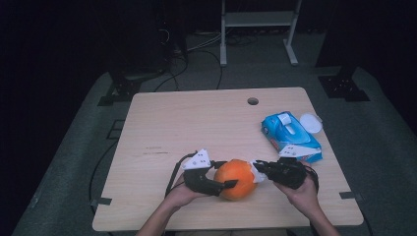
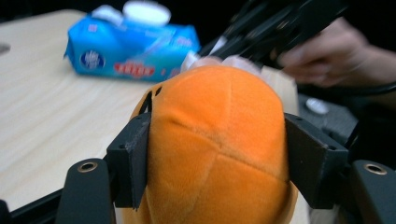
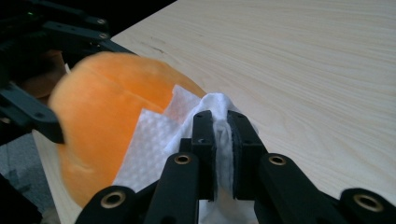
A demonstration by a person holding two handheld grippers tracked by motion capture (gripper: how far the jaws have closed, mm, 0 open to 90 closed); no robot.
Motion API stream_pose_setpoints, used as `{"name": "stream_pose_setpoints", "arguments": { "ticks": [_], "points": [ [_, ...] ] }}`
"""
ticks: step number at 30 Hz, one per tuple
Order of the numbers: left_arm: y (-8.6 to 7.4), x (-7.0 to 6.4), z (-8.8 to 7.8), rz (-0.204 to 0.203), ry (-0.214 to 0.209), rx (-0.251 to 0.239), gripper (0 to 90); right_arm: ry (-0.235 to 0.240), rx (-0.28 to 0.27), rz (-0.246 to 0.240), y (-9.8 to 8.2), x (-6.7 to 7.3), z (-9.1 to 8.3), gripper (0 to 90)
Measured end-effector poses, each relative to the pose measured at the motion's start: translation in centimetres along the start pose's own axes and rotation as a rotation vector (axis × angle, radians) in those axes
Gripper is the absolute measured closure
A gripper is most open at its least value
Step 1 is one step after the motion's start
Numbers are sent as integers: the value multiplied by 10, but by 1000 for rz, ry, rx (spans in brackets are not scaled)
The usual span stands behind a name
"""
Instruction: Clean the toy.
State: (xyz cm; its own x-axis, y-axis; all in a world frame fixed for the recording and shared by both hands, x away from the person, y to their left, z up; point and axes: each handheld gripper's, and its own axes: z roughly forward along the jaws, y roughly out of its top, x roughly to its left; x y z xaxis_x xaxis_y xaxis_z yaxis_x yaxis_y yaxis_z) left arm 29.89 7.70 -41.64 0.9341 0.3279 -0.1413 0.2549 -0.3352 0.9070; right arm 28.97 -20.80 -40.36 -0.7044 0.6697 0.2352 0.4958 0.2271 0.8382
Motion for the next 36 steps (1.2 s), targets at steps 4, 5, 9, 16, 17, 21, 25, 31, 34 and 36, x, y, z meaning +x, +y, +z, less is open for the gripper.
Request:
{"name": "stream_pose_setpoints", "arguments": {
  "ticks": [4,5,9,16,17,21,25,31,34,36],
  "points": [
    [5,-8,8,22,38,12,305,42,-41,-33,10,17,-5,813],
    [6,-11,11,30,48,10,297,63,-53,-41,13,23,-6,811],
    [5,-15,15,78,53,0,193,46,-47,-150,19,45,-3,804],
    [-10,3,17,73,22,-29,71,9,-53,-85,11,20,-6,798],
    [-12,4,20,61,10,-22,69,7,-54,-74,10,18,-7,797],
    [-18,-1,31,86,15,-16,46,-1,-55,-55,7,11,-5,796],
    [-18,-3,29,83,44,-34,143,-7,-59,-44,7,8,-5,795],
    [10,-15,12,80,84,-5,283,-32,-108,-69,13,15,-16,800],
    [8,-17,13,128,145,75,293,-23,-92,-56,12,12,-11,800],
    [1,-12,15,80,140,65,288,-25,-54,-49,7,11,-2,801]
  ]
}}
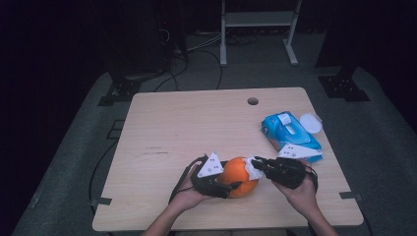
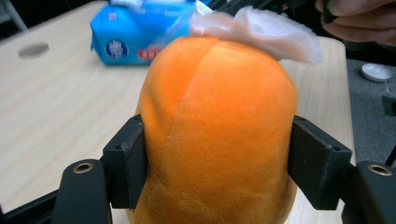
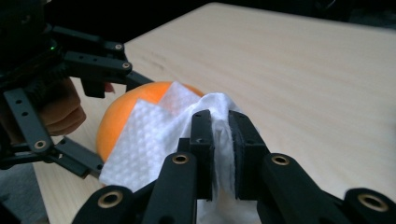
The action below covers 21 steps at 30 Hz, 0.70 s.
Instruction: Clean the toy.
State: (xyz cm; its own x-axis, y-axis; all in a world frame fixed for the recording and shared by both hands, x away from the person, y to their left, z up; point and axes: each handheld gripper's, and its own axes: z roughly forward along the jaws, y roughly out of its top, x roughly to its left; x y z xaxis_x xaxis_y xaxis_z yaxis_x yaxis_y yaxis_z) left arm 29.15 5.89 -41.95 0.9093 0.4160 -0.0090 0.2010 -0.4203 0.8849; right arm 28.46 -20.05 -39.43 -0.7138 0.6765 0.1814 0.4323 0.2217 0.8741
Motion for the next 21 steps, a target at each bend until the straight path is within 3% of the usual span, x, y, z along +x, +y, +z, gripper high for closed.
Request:
{"name": "stream_pose_setpoints", "arguments": {
  "ticks": [4,7,9,12,14,16,18,21],
  "points": [
    [0,2,3,-73,39,-13,259,-4,-16,-40,6,13,-3,804],
    [-1,1,2,-52,21,-7,230,-31,1,-138,10,28,0,801],
    [-2,3,-1,-46,-34,-4,214,-21,-1,-127,9,24,0,797],
    [-3,4,-6,-2,-101,2,214,-18,-3,-59,5,9,-1,796],
    [-3,5,-7,-9,-95,-22,191,-11,-6,-32,2,4,-3,797],
    [-2,7,-4,-27,-45,-42,123,3,-4,-26,2,4,-3,798],
    [-4,6,2,-27,-56,-39,83,4,-3,-44,2,9,-1,799],
    [-9,0,6,27,-57,-30,156,12,-2,-80,4,23,0,803]
  ]
}}
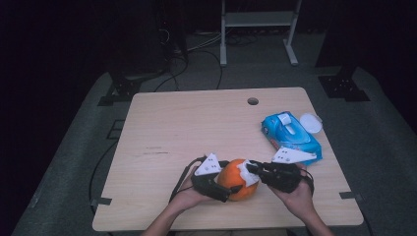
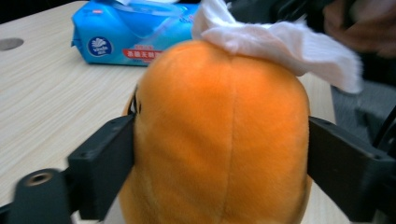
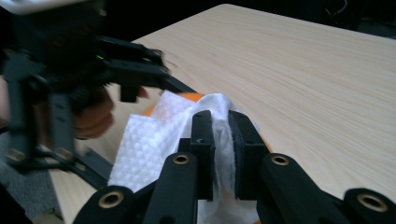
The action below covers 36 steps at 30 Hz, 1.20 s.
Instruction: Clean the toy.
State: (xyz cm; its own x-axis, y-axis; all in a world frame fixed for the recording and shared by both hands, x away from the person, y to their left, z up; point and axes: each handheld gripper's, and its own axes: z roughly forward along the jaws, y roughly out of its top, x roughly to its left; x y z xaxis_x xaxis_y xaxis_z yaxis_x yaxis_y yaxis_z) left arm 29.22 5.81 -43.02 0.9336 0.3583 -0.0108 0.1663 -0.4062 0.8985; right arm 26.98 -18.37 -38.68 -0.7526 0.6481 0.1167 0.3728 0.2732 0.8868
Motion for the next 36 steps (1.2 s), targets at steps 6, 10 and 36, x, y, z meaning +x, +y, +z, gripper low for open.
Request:
{"name": "stream_pose_setpoints", "arguments": {
  "ticks": [6,10,36],
  "points": [
    [-2,6,-5,-38,13,-16,267,-12,-10,-58,5,8,0,800],
    [-7,16,-7,-138,11,-46,268,-71,15,18,-7,-17,-1,803],
    [-4,-8,7,6,6,-29,181,-17,-26,-96,2,19,1,803]
  ]
}}
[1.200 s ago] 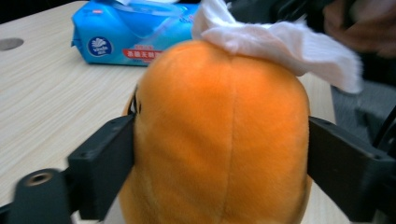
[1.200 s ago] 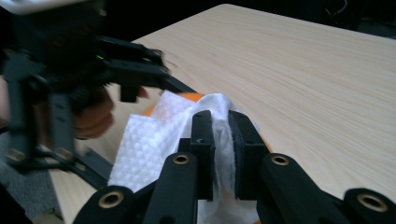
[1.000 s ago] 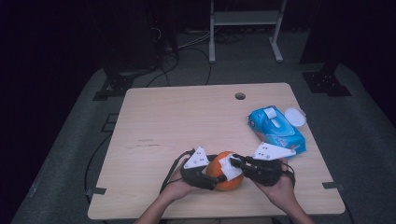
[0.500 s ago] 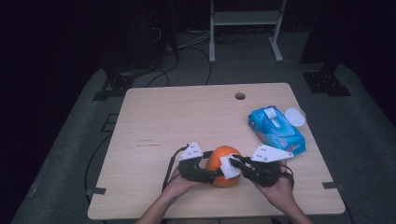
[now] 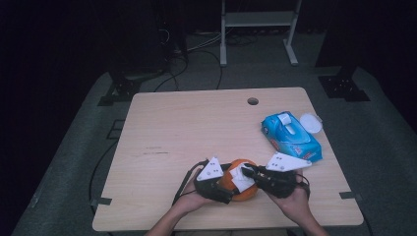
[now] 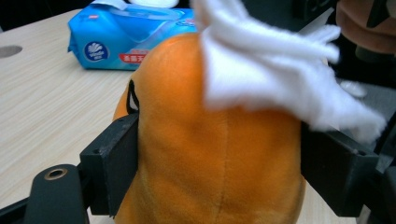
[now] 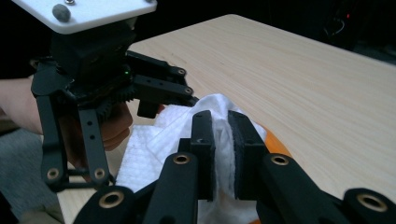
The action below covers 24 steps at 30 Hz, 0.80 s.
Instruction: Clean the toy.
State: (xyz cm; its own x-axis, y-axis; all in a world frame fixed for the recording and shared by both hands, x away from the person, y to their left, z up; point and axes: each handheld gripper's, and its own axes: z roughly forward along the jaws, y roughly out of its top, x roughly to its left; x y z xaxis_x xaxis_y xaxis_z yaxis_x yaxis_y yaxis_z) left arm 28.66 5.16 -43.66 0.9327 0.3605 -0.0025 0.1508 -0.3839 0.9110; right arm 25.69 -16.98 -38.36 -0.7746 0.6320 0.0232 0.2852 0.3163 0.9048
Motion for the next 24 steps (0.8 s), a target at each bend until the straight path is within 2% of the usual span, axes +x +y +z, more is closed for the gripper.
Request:
{"name": "stream_pose_setpoints", "arguments": {
  "ticks": [2,5,7,9,12,14,15,16,17,18,19,22,23,24],
  "points": [
    [-1,0,-1,3,-8,-6,176,-7,0,-10,1,-3,0,802],
    [-2,0,-2,16,-33,-14,153,-47,1,37,-3,-19,-5,801],
    [-2,1,-2,-10,-34,-21,143,-79,13,76,-8,-32,-6,801],
    [-1,2,-1,-31,-27,-26,169,-74,20,106,-13,-37,-7,803],
    [1,-1,1,-23,-9,-21,205,-69,16,80,-8,-28,-6,806],
    [2,-4,2,-5,-2,-12,206,-30,7,50,-2,-17,-6,804],
    [2,-5,2,8,-2,-6,199,-21,9,26,0,-11,-4,804],
    [3,-5,2,11,-4,-3,176,-29,15,-14,1,-6,-3,803],
    [3,-5,2,11,-4,-3,164,-37,17,-31,1,-5,-2,802],
    [2,-3,1,-1,-12,-11,164,-37,17,-31,1,-5,-2,802],
    [2,1,-2,-36,-15,-23,133,-42,16,-12,0,-11,-3,801],
    [1,3,-2,-42,-13,-17,141,-64,14,13,-2,-18,-6,801],
    [-1,3,-1,-40,-17,-21,166,-92,20,17,-2,-23,-8,800],
    [-1,3,0,-41,-17,-20,201,-97,23,12,-2,-23,-9,801]
  ]
}}
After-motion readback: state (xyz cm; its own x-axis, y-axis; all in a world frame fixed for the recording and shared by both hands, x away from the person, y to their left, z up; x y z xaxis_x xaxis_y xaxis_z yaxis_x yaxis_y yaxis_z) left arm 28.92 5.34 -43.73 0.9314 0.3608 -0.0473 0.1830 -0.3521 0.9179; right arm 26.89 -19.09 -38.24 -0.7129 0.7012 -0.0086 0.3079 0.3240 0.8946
